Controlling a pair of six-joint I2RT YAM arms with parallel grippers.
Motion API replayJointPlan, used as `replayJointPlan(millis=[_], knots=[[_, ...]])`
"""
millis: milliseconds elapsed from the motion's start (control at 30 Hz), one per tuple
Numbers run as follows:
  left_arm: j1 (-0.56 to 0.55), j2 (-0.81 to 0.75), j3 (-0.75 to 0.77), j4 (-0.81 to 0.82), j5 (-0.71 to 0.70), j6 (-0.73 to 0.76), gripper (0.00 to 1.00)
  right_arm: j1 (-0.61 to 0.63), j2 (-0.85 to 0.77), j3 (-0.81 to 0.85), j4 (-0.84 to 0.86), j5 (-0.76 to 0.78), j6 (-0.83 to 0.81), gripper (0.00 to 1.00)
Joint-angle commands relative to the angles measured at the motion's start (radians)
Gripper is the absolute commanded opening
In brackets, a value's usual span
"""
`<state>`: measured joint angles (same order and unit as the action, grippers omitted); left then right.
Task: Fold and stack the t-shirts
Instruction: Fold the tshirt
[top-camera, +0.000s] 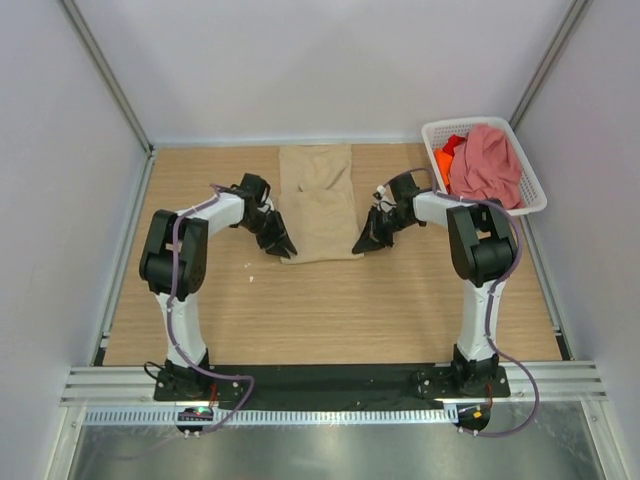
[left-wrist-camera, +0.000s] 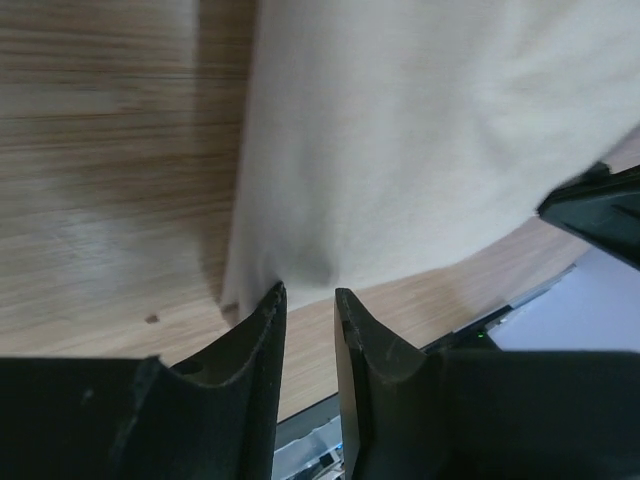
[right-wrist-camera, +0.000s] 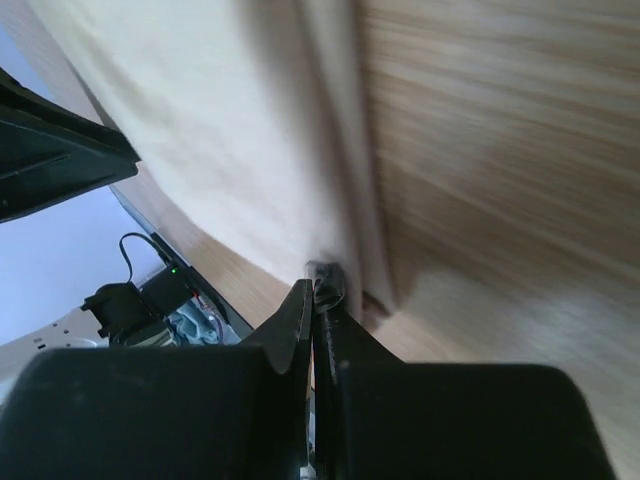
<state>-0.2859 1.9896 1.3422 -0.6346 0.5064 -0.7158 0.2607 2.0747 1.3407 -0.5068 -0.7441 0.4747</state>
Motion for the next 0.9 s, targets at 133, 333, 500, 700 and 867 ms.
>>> replayJointPlan(millis=[133, 333, 500, 700, 867], knots=[[0.005, 0.035, -0.118, 0.0, -0.084, 0.093, 0.26, -0.043, -0.031, -0.158, 0.067, 0.018, -0.022, 0.01], [-0.007, -0.078, -0.251, -0.016, -0.08, 0.114, 0.24, -0.041, -0.163, -0.265, 0.041, 0.005, -0.013, 0.01], [-0.05, -0.295, -0.305, -0.082, -0.034, 0.082, 0.24, -0.041, -0.333, -0.233, -0.076, 0.0, -0.019, 0.01], [-0.067, -0.417, -0.213, -0.181, -0.052, 0.055, 0.35, -0.038, -0.231, -0.068, -0.016, 0.002, 0.036, 0.22], [-0.047, -0.278, -0.053, -0.201, -0.071, 0.073, 0.35, -0.034, -0.05, 0.186, -0.059, 0.107, -0.001, 0.33]])
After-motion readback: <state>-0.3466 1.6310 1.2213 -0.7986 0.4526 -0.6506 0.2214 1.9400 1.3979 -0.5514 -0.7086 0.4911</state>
